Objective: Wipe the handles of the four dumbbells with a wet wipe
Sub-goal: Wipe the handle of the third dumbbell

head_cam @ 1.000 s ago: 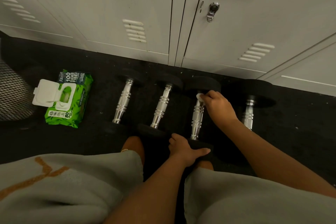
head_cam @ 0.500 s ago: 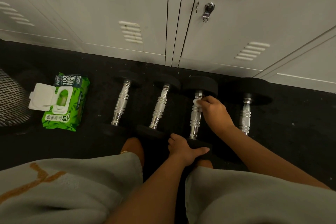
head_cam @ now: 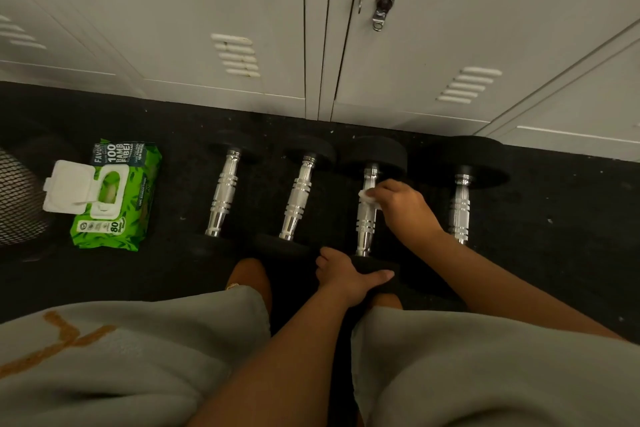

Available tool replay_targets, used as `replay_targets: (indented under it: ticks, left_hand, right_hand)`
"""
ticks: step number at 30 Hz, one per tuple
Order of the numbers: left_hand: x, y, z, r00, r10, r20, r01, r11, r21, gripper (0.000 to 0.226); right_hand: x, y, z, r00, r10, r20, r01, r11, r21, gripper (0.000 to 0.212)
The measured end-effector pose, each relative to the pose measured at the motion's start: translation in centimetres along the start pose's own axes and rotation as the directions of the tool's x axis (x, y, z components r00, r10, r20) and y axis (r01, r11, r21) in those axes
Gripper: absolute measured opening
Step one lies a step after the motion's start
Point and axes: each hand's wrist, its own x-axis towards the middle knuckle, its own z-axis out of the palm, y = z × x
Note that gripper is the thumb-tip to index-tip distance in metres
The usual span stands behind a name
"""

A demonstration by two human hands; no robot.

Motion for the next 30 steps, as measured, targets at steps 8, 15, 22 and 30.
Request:
replay_targets:
  ticks: [8,15,22,30]
  left_hand:
    - [0.0,0.0,-0.1,1.000,0.006,-0.006,-0.006,1.000,0.019,0.114]
    - [0.1,-0.1,-0.1,1.000,-0.001,0.005,0.001,1.000,0.027,0.111]
    - [-0.1,0.1,-0.1,1.000,0.014,-0.004,-0.014,0.999,0.030,0.114]
    - [-0.2,0.1,-0.1,1.000,0.015,-0.004,-0.015,0.999,0.030,0.113]
  right_hand:
    - [-0.1,0.2,0.1,0.999,0.033,-0.029,-0.032,0.999,0.029,0.028]
    - [-1.1,-0.4,0.3,1.000,0.018,0.000,-0.018,0.998,0.062,0.027]
    - [0.4,-0.2,-0.3,0.994,0.103,-0.032,-0.099,0.989,0.113,0.027]
    - [0.1,-0.7,-1.0,0.995,0.072,0.074,-0.082,0.987,0.138,0.028]
